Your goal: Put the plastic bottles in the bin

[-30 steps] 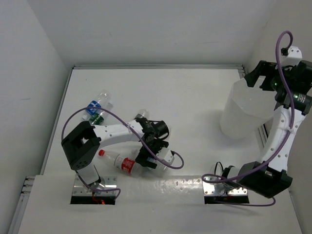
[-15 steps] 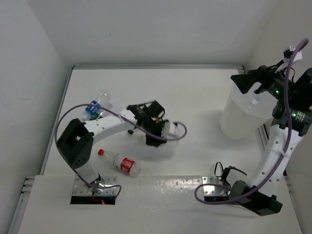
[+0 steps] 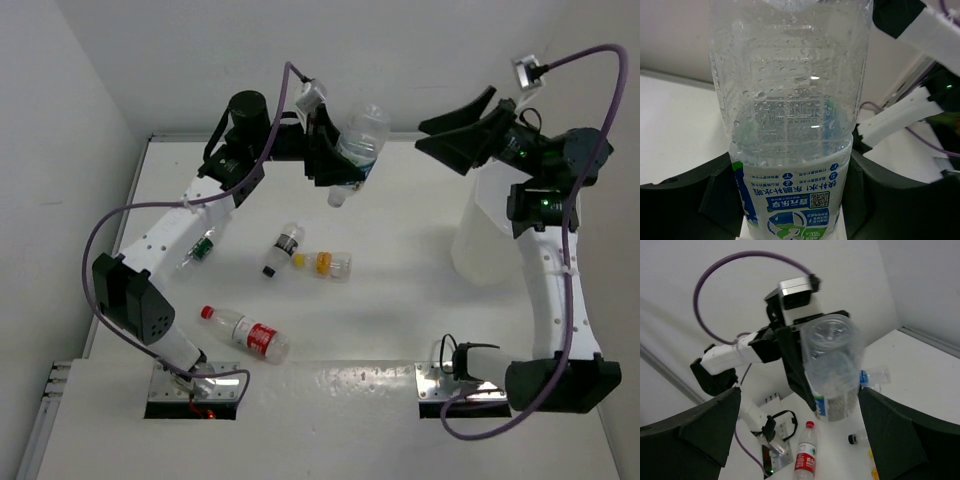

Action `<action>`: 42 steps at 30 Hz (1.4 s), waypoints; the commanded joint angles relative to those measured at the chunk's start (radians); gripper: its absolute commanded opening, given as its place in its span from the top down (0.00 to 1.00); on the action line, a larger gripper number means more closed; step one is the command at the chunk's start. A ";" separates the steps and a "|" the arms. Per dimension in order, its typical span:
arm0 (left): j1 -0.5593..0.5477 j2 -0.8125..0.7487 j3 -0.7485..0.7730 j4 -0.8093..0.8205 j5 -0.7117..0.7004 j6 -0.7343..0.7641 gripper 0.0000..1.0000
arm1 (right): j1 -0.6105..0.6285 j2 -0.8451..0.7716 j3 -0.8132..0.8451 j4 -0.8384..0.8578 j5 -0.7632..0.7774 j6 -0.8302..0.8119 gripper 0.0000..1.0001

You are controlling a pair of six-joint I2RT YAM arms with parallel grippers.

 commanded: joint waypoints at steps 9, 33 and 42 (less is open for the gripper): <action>-0.054 0.001 0.056 0.255 0.139 -0.270 0.69 | 0.401 0.060 0.176 -0.444 0.187 -0.545 0.00; -0.048 0.019 0.094 0.258 0.224 -0.267 0.67 | 0.314 0.095 0.174 -0.639 0.310 -0.673 0.00; -0.090 0.060 0.095 0.267 0.224 -0.276 0.67 | 0.357 0.168 0.205 -0.441 0.285 -0.538 0.08</action>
